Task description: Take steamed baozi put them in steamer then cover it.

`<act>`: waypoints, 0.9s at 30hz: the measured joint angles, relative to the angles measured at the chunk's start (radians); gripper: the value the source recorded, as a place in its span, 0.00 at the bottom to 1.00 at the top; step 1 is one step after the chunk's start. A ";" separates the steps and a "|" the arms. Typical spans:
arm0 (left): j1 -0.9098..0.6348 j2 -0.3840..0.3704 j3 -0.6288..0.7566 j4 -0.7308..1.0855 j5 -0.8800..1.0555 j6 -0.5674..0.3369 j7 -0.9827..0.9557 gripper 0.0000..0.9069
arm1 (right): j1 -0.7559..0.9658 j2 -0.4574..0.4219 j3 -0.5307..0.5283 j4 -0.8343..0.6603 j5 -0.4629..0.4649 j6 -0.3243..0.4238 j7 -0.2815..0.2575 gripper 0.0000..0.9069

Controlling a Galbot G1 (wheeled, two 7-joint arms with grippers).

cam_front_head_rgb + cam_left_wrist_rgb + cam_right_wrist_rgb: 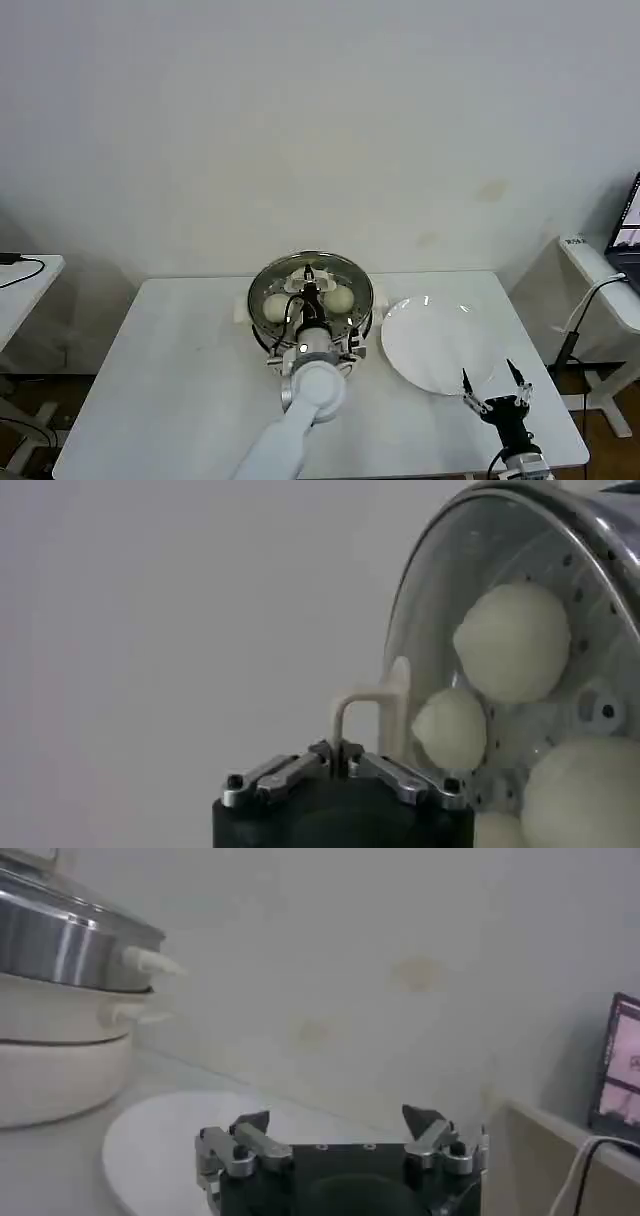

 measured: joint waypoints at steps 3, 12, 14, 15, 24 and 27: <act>0.000 -0.001 -0.004 0.002 0.002 -0.005 -0.002 1.00 | 0.000 0.000 0.000 -0.001 0.000 0.001 -0.001 1.00; 0.011 -0.008 -0.002 -0.011 0.005 -0.012 -0.005 1.00 | -0.001 0.001 -0.004 -0.001 -0.001 0.002 -0.002 1.00; 0.015 -0.006 0.001 -0.016 0.005 -0.012 -0.004 1.00 | -0.002 0.002 -0.004 -0.001 -0.001 0.002 -0.002 1.00; 0.017 -0.003 0.002 -0.019 0.004 -0.012 -0.002 1.00 | -0.003 0.002 -0.004 -0.001 -0.001 0.003 -0.002 1.00; 0.042 0.021 0.023 -0.078 -0.015 -0.010 0.006 1.00 | -0.005 0.007 -0.008 0.000 -0.009 0.004 -0.002 1.00; 0.054 0.036 0.032 -0.113 -0.031 -0.011 0.010 1.00 | -0.005 0.008 -0.008 -0.002 -0.010 0.004 -0.002 1.00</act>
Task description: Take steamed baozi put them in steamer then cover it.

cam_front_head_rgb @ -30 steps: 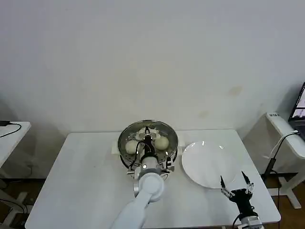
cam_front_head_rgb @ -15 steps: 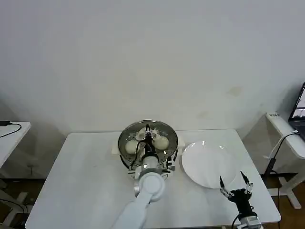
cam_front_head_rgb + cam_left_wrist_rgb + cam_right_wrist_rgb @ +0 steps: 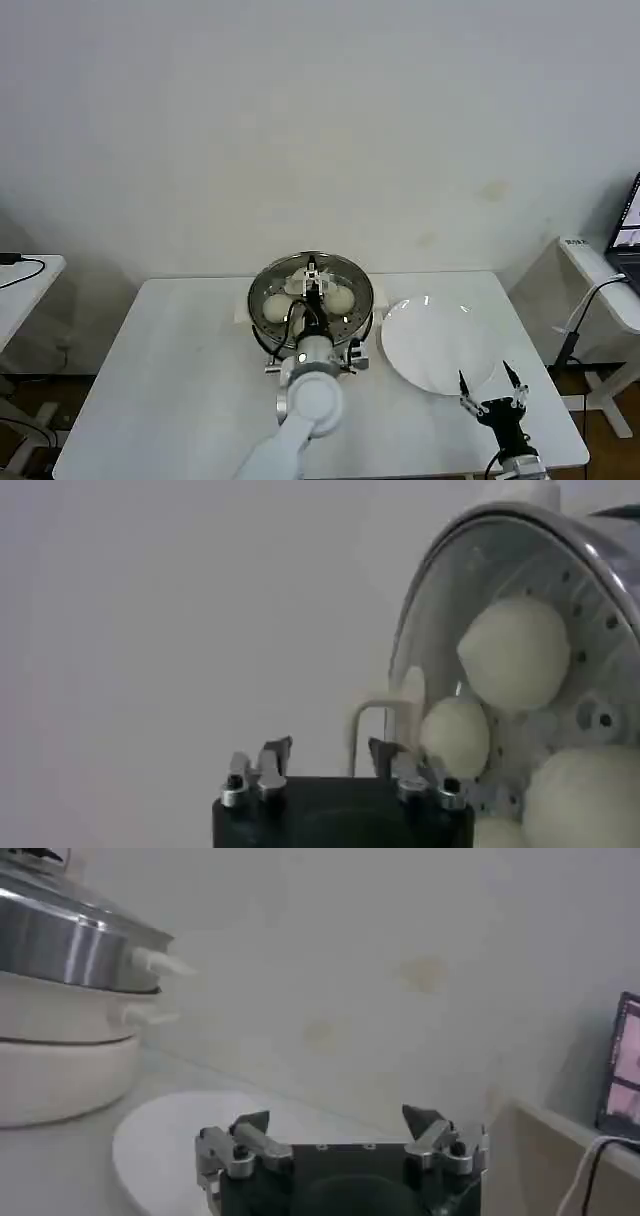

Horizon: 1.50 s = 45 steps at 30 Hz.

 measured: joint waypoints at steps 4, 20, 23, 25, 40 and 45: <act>0.021 0.029 0.008 -0.057 -0.025 -0.008 -0.001 1.00 | 0.001 0.000 0.000 -0.003 -0.001 0.000 0.000 1.00; 0.269 0.208 -0.150 -0.407 -0.456 -0.152 -0.204 1.00 | -0.005 -0.001 -0.007 -0.011 0.002 0.007 0.006 1.00; 0.348 0.222 -0.255 -0.446 -0.656 -0.224 -0.283 1.00 | -0.009 -0.001 -0.012 -0.007 0.002 0.007 0.006 1.00; 0.397 0.224 -0.331 -0.462 -0.783 -0.267 -0.323 1.00 | -0.013 -0.002 -0.018 -0.001 0.005 0.005 0.007 1.00; 0.778 0.211 -0.724 -0.429 -1.544 -0.575 -0.443 1.00 | -0.082 -0.061 -0.040 0.084 0.115 -0.088 -0.017 1.00; 0.866 0.202 -0.768 -0.408 -1.625 -0.617 -0.438 1.00 | -0.125 -0.090 -0.049 0.138 0.174 -0.153 -0.022 1.00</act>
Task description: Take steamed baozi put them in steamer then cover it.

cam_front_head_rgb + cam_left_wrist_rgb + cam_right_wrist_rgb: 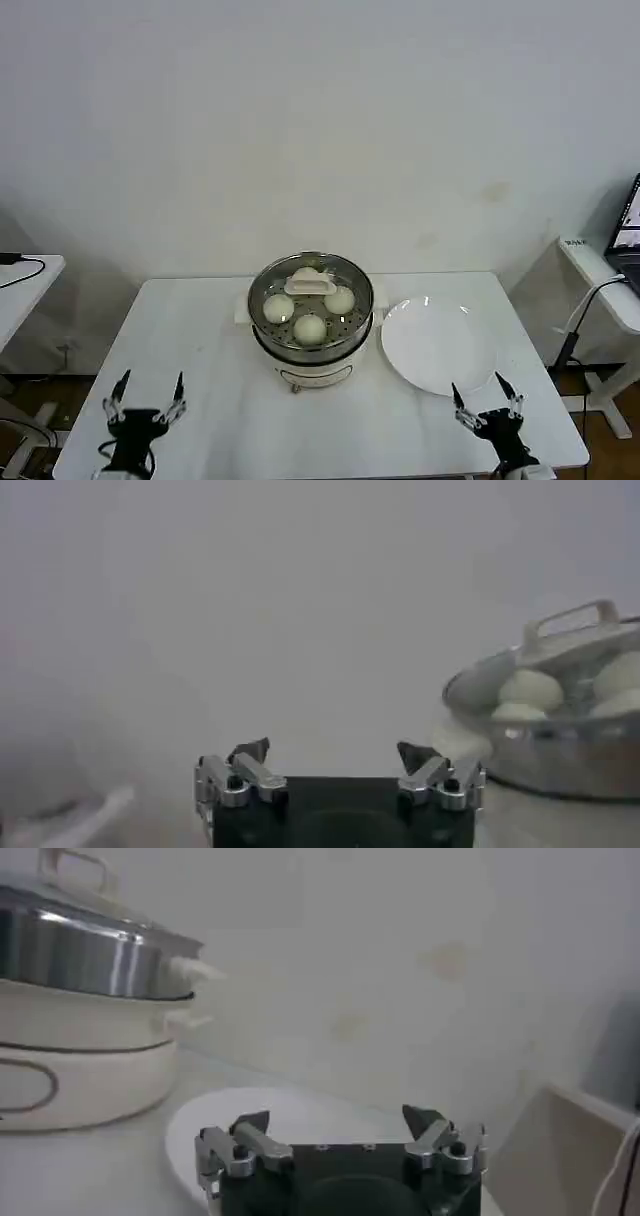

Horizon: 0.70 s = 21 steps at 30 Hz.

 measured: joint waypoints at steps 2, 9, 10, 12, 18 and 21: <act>0.021 -0.007 -0.011 0.009 -0.022 -0.012 0.004 1.00 | -0.016 -0.007 -0.005 0.019 0.020 -0.025 0.000 1.00; 0.077 -0.020 -0.038 0.041 -0.062 -0.053 0.018 1.00 | -0.062 -0.018 -0.018 0.077 0.062 -0.100 -0.001 1.00; 0.082 -0.022 -0.040 0.042 -0.065 -0.056 0.017 1.00 | -0.067 -0.019 -0.019 0.082 0.066 -0.107 -0.001 1.00; 0.094 -0.027 -0.041 0.045 -0.067 -0.062 0.016 1.00 | -0.075 -0.021 -0.022 0.093 0.073 -0.122 -0.001 1.00; 0.119 -0.035 -0.046 0.050 -0.081 -0.077 0.013 1.00 | -0.094 -0.023 -0.033 0.122 0.079 -0.157 0.005 1.00; 0.129 -0.039 -0.046 0.047 -0.083 -0.079 0.010 1.00 | -0.099 -0.027 -0.038 0.129 0.078 -0.169 0.008 1.00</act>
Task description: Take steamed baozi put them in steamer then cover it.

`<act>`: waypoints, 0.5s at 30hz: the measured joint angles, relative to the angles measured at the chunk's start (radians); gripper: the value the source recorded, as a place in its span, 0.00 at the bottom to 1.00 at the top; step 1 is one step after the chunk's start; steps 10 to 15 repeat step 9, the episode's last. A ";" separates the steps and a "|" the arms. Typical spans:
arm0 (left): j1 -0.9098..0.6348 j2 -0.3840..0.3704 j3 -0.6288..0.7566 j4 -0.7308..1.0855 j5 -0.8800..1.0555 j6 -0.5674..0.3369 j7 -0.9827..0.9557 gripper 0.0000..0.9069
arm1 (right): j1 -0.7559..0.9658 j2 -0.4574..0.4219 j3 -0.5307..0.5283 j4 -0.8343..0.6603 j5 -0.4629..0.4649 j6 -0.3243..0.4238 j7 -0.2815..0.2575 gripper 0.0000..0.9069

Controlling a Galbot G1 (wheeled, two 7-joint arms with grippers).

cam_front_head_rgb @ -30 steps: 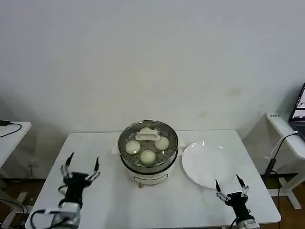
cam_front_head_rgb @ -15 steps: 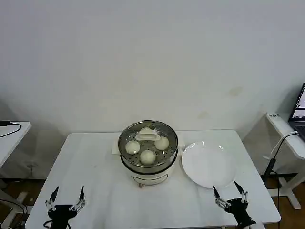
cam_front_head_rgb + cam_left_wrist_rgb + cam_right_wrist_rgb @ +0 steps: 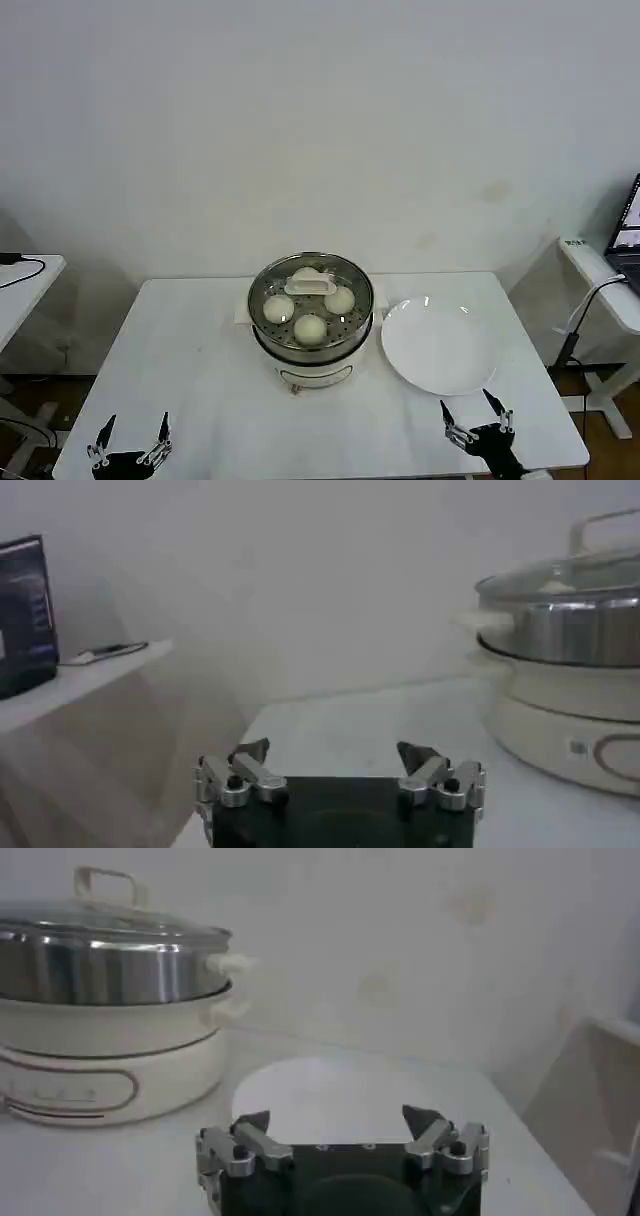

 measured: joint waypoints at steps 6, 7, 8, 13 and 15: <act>0.019 -0.002 -0.002 -0.014 -0.003 -0.004 0.001 1.00 | -0.012 -0.006 -0.010 0.012 0.003 -0.011 0.004 1.00; 0.022 -0.002 -0.003 -0.015 -0.003 -0.003 0.001 1.00 | -0.013 -0.006 -0.012 0.014 0.003 -0.012 0.004 1.00; 0.024 -0.002 -0.003 -0.016 -0.004 -0.004 0.002 1.00 | -0.014 -0.006 -0.013 0.015 0.003 -0.012 0.004 1.00; 0.027 -0.002 -0.002 -0.016 -0.004 -0.004 0.003 1.00 | -0.014 -0.007 -0.015 0.015 0.004 -0.012 0.005 1.00; 0.027 -0.002 -0.002 -0.016 -0.004 -0.004 0.003 1.00 | -0.014 -0.007 -0.015 0.015 0.004 -0.012 0.005 1.00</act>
